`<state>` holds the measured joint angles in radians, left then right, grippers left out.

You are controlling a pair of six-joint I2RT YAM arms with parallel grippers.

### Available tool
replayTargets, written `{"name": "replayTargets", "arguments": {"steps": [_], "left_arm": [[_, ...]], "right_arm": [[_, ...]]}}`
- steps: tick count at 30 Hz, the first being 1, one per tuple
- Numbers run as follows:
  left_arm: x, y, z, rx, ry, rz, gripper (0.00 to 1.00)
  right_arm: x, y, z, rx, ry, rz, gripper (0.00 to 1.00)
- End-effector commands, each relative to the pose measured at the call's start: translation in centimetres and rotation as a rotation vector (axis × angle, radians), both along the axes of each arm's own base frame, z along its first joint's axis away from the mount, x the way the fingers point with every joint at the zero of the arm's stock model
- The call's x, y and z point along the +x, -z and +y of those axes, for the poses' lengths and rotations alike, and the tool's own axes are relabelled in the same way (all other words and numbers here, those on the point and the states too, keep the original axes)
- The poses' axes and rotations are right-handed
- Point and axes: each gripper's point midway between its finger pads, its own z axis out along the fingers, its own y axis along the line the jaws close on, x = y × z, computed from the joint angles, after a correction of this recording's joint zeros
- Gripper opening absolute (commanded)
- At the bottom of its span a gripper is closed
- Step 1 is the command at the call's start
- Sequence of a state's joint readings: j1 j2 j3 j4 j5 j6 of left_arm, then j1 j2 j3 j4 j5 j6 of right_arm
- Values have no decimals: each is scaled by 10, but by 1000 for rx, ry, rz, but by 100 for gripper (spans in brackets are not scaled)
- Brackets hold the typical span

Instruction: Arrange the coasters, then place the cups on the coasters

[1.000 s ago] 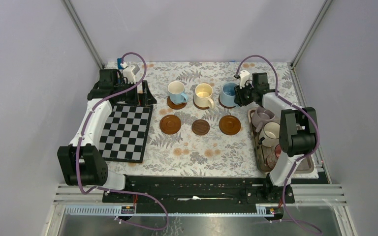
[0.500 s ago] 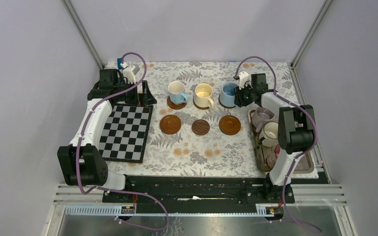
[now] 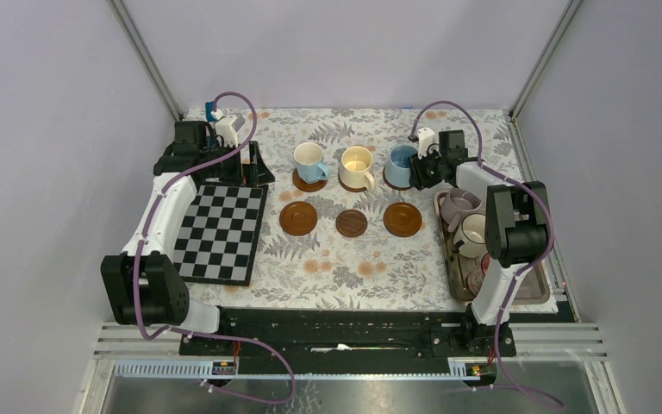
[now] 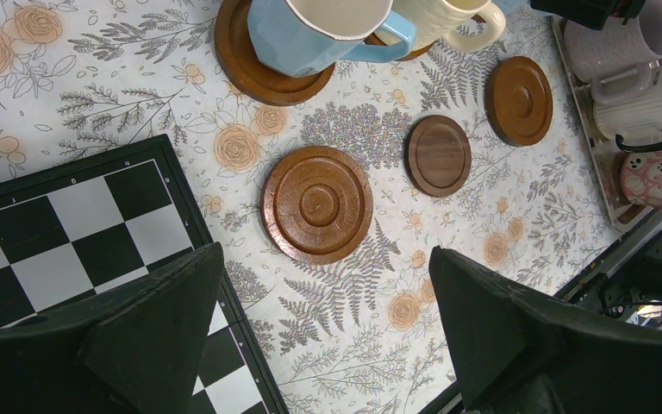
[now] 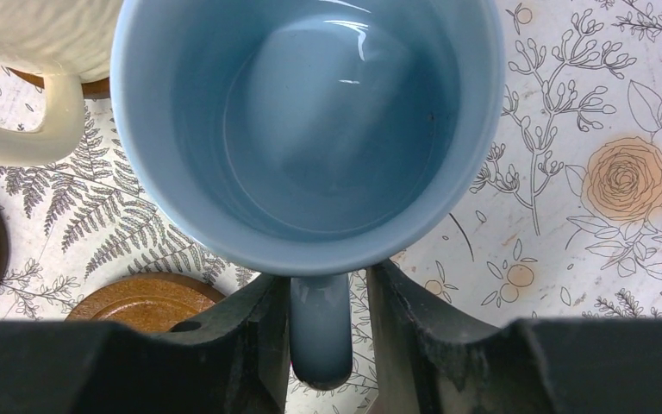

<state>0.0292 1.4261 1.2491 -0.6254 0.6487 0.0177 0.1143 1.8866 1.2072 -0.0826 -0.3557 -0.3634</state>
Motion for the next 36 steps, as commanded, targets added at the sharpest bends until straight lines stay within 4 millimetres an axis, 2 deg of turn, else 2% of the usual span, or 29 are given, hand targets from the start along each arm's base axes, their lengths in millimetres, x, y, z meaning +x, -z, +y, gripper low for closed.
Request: {"name": "replayTargets", "arguments": {"steps": [1,5,15,24,27,30,33,36], "left_arm": [[8,-7,-2,-9,19,-54,99],[9,-7,-2,-8,17,-54,99],[10,-6,-2,-12,17,-47,99],[10,-6,-2,-12,15,-47,99],[10,-6,-2,-12,15,-48,99],[10,-6,-2,-11,15,-49,99],[9,-8,-2,-11,15,-55,99],[8,-9,-2,-9,15,-58,99]], "right_arm": [[17,-12,5,1,-5,-67,42],[16,-9,6,2,-8,-69,42],[12,-3,6,-15,-33,-112,33],[14,-1,6,-15,-34,-123,33],[13,-5,8,-13,-38,-118,45],[9,-18,7,-13,-40,-103,56],[4,-41,7,-15,-48,-104,72],[0,-66,3,-31,-53,-109,82]]}}
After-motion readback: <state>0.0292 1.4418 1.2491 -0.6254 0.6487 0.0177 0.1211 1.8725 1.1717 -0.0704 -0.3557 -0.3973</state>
